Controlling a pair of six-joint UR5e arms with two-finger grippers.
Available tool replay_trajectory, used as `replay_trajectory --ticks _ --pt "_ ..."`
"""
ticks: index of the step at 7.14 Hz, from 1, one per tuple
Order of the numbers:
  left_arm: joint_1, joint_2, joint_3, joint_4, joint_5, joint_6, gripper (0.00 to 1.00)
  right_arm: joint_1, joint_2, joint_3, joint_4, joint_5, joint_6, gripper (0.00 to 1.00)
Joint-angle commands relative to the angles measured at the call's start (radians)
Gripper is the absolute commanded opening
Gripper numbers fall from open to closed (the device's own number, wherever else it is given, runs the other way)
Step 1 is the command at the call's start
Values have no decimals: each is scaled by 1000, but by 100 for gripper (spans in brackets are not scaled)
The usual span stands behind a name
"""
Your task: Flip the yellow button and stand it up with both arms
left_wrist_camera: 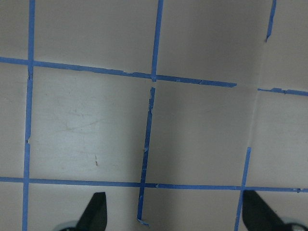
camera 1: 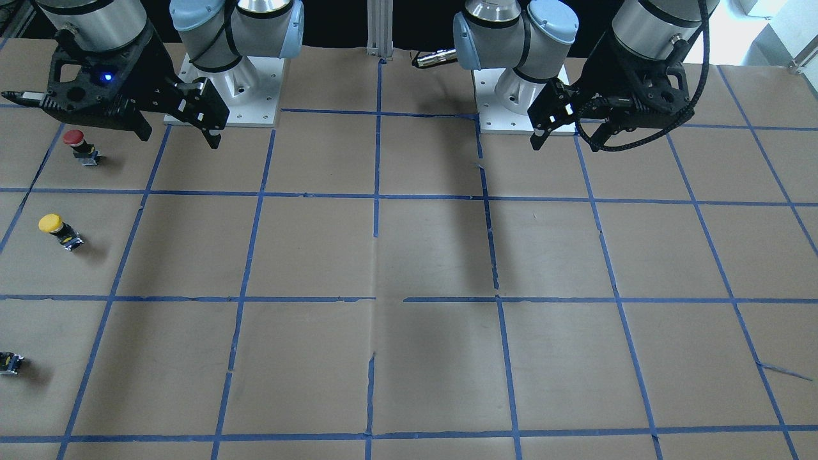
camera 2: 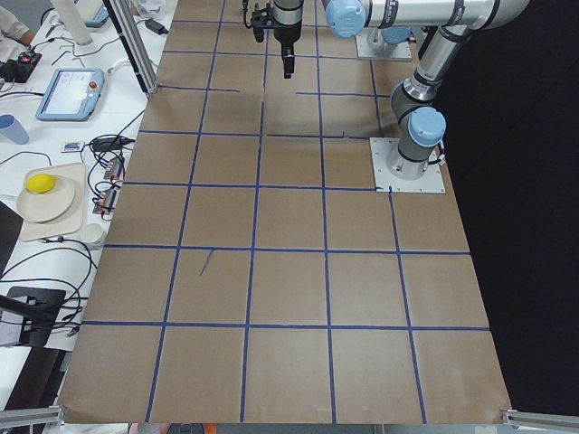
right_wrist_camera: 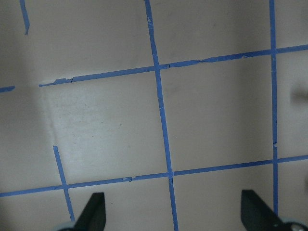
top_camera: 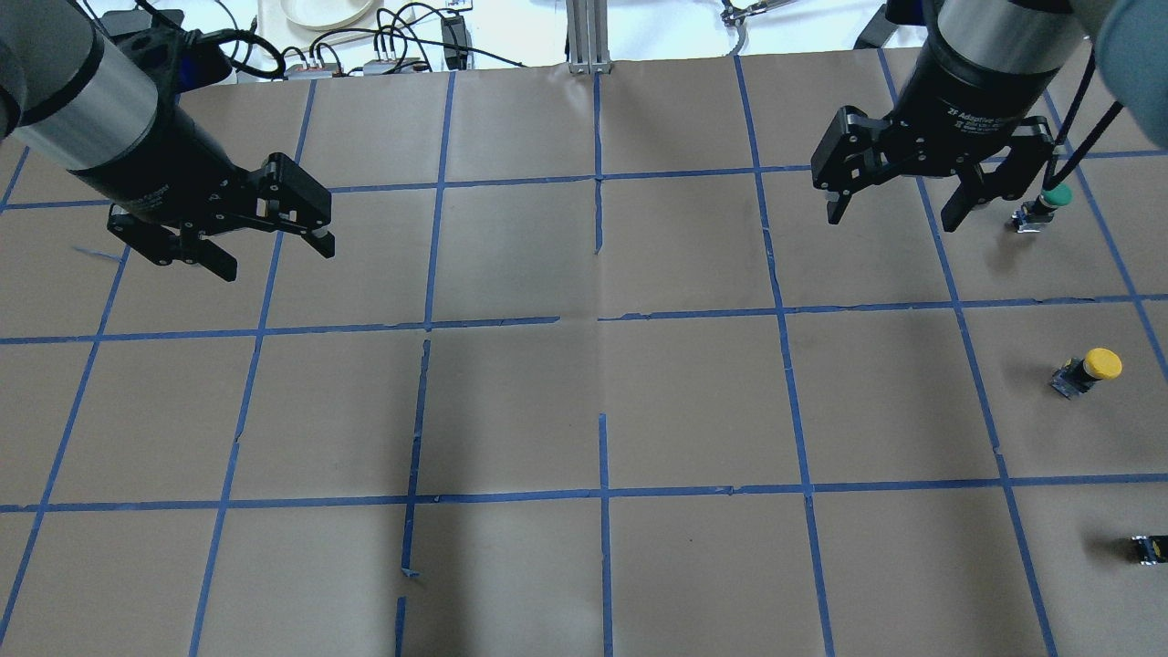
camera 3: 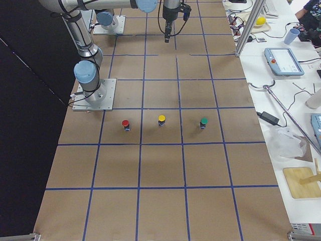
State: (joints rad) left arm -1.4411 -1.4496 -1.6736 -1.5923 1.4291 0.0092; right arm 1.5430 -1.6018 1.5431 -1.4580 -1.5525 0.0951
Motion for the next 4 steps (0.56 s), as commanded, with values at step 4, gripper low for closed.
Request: replay_trajectory --ticks 4 --pt "1 0 0 2 -1 0 100 -1 -3 -1 -12 2 -2 100"
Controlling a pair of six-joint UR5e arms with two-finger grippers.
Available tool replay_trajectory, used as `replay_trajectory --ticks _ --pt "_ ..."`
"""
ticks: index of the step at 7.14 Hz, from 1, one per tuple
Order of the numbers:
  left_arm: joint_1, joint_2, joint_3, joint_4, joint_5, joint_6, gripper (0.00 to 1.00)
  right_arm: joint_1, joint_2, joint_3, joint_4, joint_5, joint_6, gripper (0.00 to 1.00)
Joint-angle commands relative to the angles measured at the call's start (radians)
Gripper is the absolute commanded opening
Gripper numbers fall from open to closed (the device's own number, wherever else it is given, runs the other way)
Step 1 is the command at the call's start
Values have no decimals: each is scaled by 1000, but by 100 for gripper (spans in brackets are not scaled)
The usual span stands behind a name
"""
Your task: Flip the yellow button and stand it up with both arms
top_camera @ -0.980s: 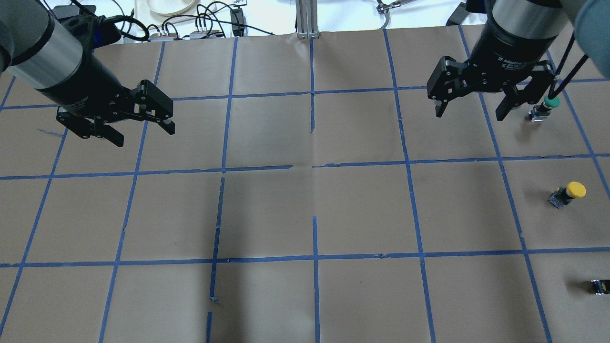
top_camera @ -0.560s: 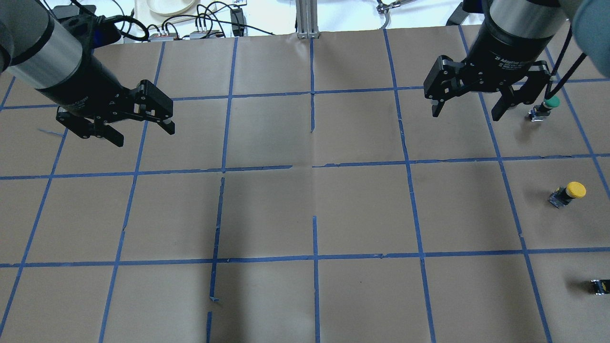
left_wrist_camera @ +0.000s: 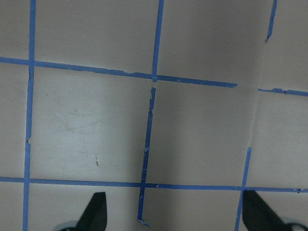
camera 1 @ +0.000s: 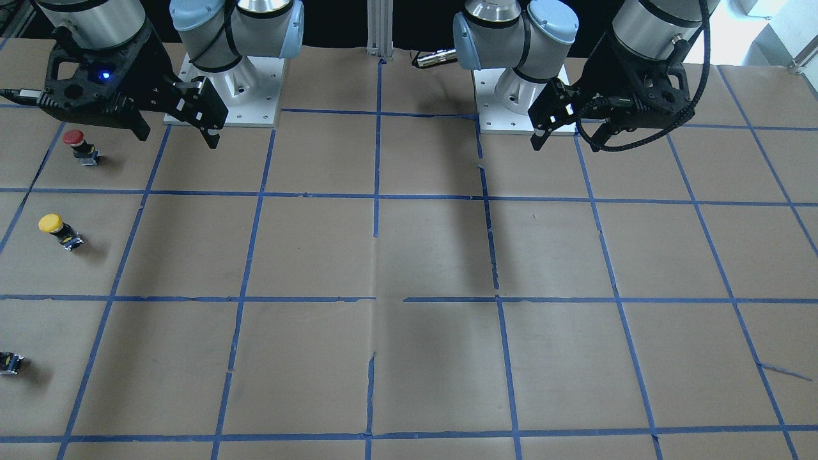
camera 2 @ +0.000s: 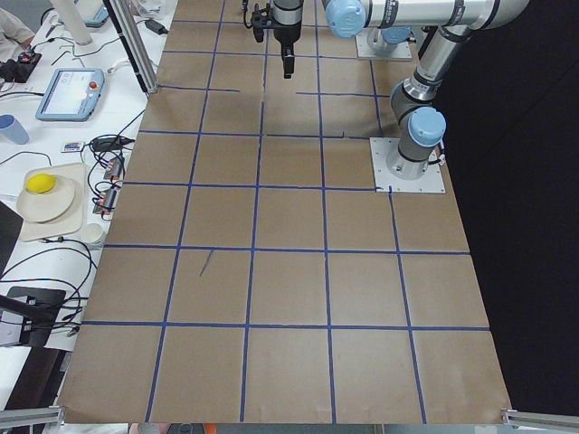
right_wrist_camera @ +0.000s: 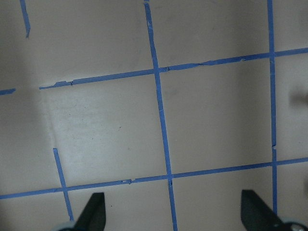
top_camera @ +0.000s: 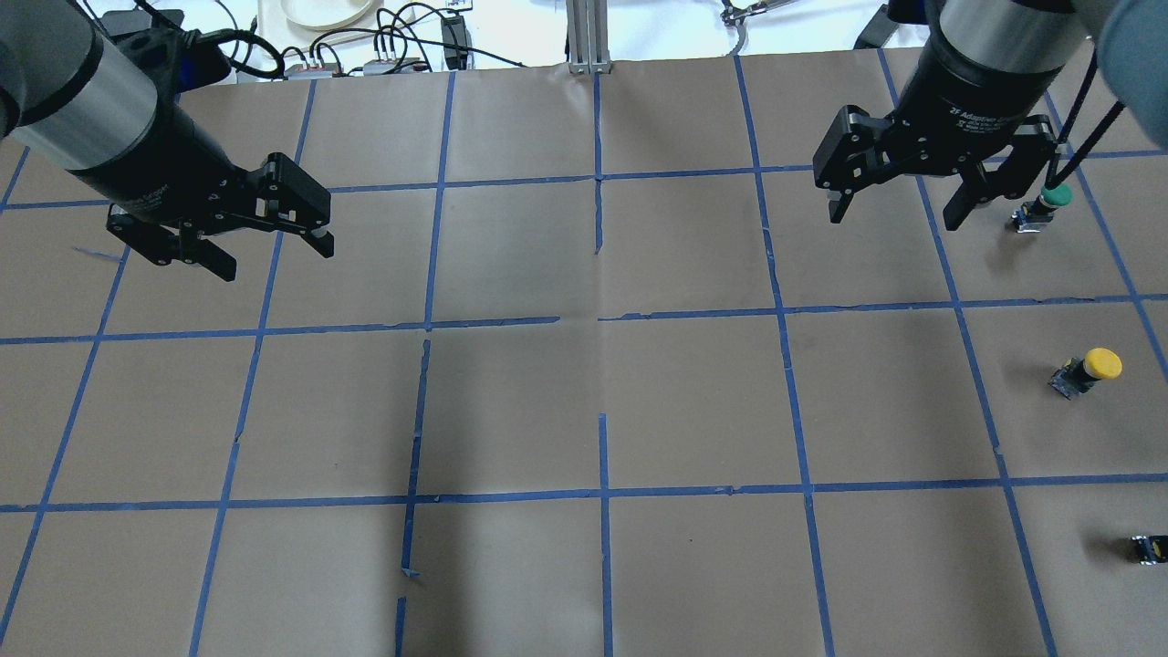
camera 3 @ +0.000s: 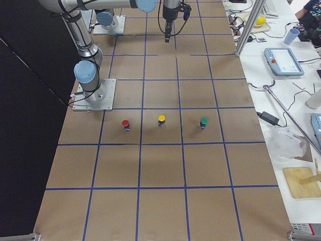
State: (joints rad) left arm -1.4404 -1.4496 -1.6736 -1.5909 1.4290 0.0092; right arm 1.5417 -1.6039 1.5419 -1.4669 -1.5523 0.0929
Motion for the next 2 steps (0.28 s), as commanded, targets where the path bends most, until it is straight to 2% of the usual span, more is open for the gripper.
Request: replay_trajectory --ticks 1,2 --pt "0 0 0 0 1 0 100 0 -5 0 -1 12 1 100" --pt "2 0 0 0 -1 0 100 0 -5 -2 -1 14 1 100"
